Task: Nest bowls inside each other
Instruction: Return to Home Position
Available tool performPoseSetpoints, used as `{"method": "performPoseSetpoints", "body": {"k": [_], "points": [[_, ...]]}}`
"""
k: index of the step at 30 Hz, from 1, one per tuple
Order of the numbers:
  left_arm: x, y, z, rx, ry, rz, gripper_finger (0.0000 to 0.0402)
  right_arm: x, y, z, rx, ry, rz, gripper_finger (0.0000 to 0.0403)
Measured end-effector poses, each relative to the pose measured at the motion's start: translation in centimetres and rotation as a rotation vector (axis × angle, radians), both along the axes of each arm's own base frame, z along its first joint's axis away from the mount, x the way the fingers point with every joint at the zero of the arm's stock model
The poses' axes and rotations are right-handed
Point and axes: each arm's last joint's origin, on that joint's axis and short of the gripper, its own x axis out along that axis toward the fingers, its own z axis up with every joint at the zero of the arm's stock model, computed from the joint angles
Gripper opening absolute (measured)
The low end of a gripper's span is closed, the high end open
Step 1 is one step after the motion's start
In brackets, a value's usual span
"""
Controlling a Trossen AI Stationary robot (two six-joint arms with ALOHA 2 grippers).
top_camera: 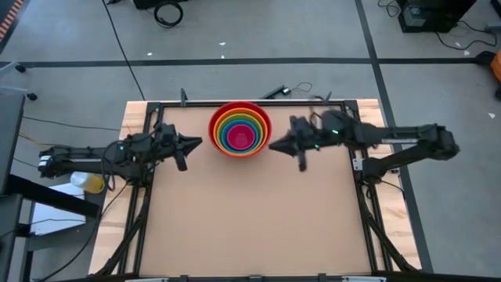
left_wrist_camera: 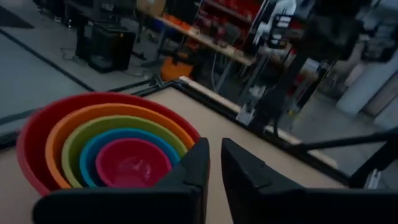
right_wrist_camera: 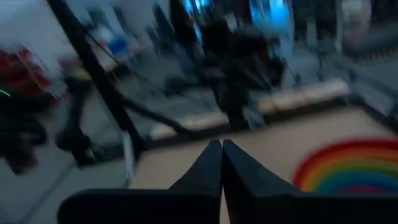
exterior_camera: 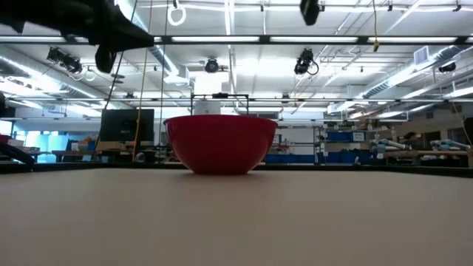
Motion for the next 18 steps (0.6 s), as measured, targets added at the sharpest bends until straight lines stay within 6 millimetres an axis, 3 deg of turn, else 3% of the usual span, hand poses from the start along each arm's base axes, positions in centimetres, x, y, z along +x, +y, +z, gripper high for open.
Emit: {"method": "performPoseSetpoints", "body": {"k": [3,8,11,18], "points": [[0.1,-0.1,-1.0,0.004,-0.068,-0.031,0.0030,-2.1,0.5,-1.6,-0.015,-0.105,0.010,0.0007],[0.2,-0.7,-1.7,0.202,0.031,-0.261,0.0018,-5.1,0.8,-5.5,-0.041,-0.013,-0.003,0.0020],[-0.4,-1.4,-1.3,0.307,0.001,-0.418,0.0010,-7.1,1.2,-6.5,-0.049,-0.061,-0.058,0.0009],[-3.3,-1.6,-0.6,0.422,-0.059,-0.422,0.0002,-11.1,2.1,-7.8,-0.145,-0.174,-0.018,0.0013]]}}
